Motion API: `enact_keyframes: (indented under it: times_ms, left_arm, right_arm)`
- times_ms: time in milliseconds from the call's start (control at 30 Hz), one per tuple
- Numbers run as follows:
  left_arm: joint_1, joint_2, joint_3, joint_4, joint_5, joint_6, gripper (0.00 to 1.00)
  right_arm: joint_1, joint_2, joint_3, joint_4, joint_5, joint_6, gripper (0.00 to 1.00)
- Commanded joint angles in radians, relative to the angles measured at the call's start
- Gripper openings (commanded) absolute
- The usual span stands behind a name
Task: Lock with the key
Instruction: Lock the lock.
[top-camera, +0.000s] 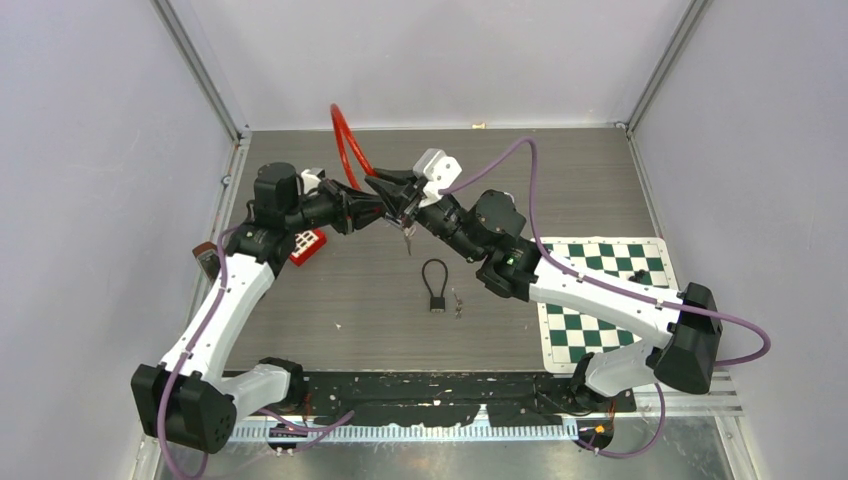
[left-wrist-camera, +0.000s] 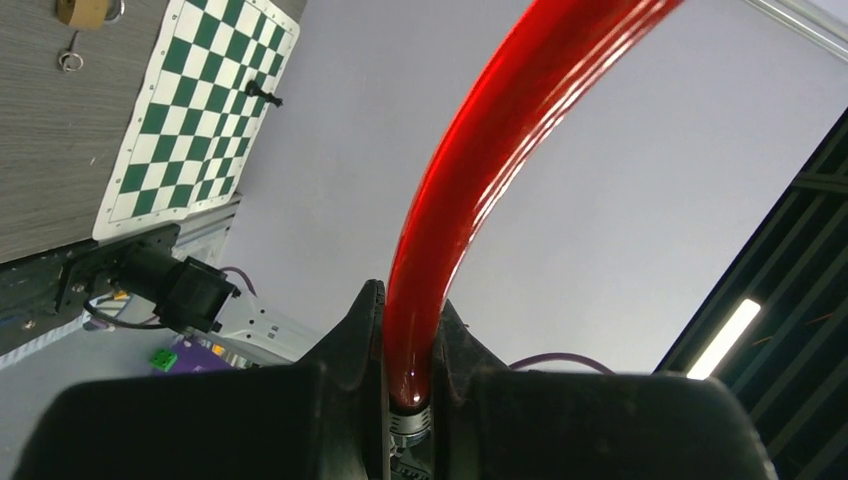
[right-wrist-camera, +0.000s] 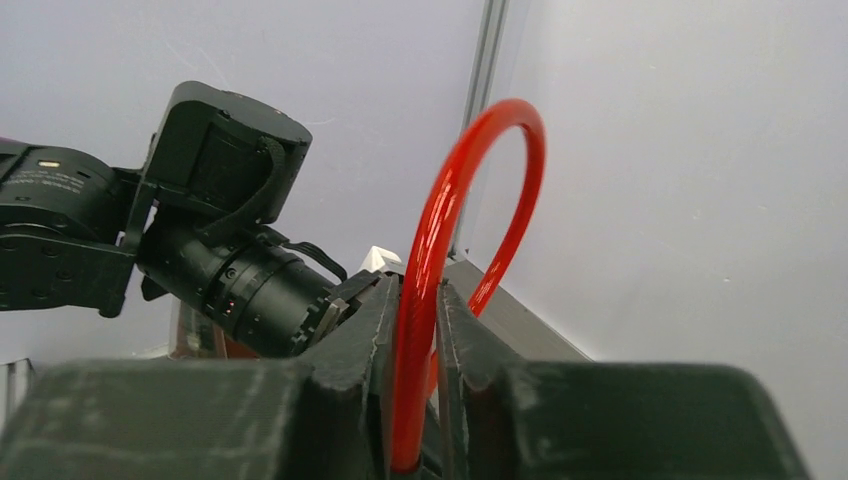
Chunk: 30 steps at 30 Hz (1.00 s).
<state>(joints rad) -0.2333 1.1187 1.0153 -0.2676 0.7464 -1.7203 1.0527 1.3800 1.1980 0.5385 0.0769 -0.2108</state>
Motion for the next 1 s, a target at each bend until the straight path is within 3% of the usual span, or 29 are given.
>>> enact_keyframes:
  times_ms: [0,500,567,767,833,967]
  left_arm:
    - [0.017,-0.005,0.048,0.137,0.052,-0.038,0.0]
    - [0.071,-0.042,0.038,0.261,0.063,-0.054,0.0]
    - [0.071,-0.044,0.05,0.289,0.059,0.002,0.0]
    - [0.069,-0.101,0.098,0.144,0.023,0.337,0.0]
    - [0.068,-0.108,0.084,0.127,0.021,0.346,0.0]
    - [0.069,-0.102,0.031,0.243,0.046,0.26,0.0]
  right_arm:
    - [0.007,-0.017,0.01,-0.003,-0.023,0.02,0.15]
    - [0.007,-0.039,-0.132,0.059,0.003,0.048,0.08]
    - [0.007,-0.044,-0.123,0.062,0.009,0.051,0.11]
    - [0.007,-0.064,-0.012,-0.02,0.014,0.053,0.19]
    - [0.007,-0.072,0.001,-0.032,0.011,0.053,0.21]
    - [0.007,-0.075,0.008,-0.045,0.006,0.052,0.26]
